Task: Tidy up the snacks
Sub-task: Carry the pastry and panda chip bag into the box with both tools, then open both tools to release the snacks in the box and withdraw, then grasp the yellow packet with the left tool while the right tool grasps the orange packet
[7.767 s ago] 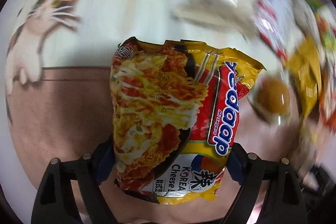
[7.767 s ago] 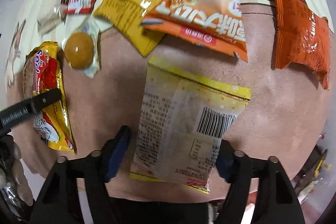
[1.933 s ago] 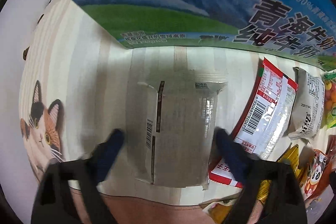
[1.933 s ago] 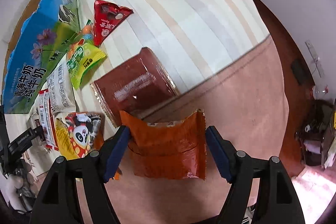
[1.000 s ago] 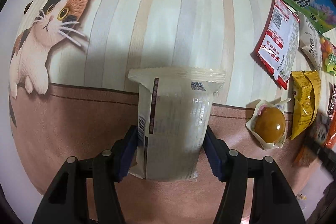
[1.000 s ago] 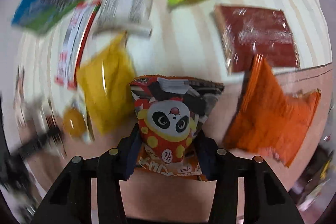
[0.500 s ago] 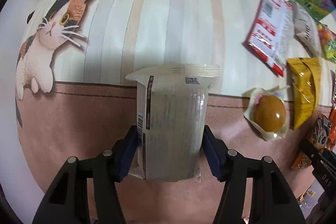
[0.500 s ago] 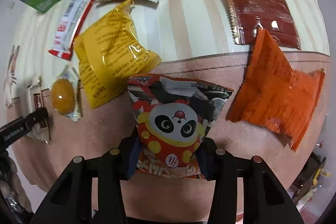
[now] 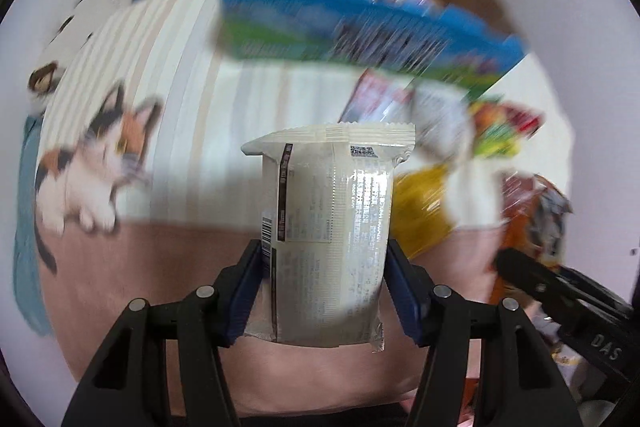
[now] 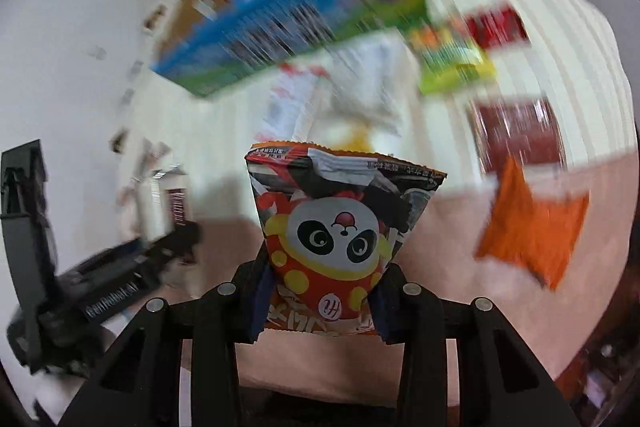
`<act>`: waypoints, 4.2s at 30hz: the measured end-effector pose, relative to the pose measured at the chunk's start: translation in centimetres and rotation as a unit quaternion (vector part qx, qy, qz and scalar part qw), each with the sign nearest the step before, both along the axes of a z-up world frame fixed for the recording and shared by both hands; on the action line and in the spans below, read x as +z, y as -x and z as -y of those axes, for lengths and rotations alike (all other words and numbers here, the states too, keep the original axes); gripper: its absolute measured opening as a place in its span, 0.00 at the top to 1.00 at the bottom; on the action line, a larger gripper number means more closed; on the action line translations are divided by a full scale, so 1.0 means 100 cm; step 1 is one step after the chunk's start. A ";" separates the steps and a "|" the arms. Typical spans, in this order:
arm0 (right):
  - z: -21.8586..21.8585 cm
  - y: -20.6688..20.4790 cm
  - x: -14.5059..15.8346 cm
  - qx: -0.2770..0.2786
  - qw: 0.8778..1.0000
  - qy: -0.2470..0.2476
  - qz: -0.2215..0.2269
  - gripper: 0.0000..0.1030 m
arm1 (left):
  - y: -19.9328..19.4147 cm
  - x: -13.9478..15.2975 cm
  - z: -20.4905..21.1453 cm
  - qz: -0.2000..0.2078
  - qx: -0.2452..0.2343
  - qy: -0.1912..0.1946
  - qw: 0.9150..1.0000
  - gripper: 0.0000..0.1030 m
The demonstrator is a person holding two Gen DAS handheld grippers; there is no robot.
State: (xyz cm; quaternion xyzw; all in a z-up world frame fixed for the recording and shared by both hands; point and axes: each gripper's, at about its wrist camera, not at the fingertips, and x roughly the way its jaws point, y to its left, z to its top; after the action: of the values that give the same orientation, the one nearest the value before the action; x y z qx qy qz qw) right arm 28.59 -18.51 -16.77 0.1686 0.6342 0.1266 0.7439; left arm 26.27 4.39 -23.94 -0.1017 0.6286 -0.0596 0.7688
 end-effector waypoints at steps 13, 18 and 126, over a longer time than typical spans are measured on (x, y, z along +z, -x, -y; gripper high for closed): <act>0.012 -0.209 0.072 0.015 0.996 0.033 0.081 0.58 | -0.206 0.073 -0.035 0.040 -0.003 -0.023 0.999 0.44; 0.011 -0.290 0.052 0.019 0.996 0.066 0.059 0.58 | -0.280 0.042 -0.044 0.000 -0.004 -0.049 0.999 0.44; 0.145 0.012 -0.073 -0.036 0.986 0.153 -0.060 0.11 | -0.026 -0.080 0.056 -0.076 -0.069 -0.054 0.993 0.11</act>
State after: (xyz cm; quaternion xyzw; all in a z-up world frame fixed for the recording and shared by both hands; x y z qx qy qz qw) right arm 27.41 -33.04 -24.11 0.0828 0.6831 -0.0089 0.7255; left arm 28.87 -1.19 -31.98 -0.0208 0.6932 -0.0706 0.7170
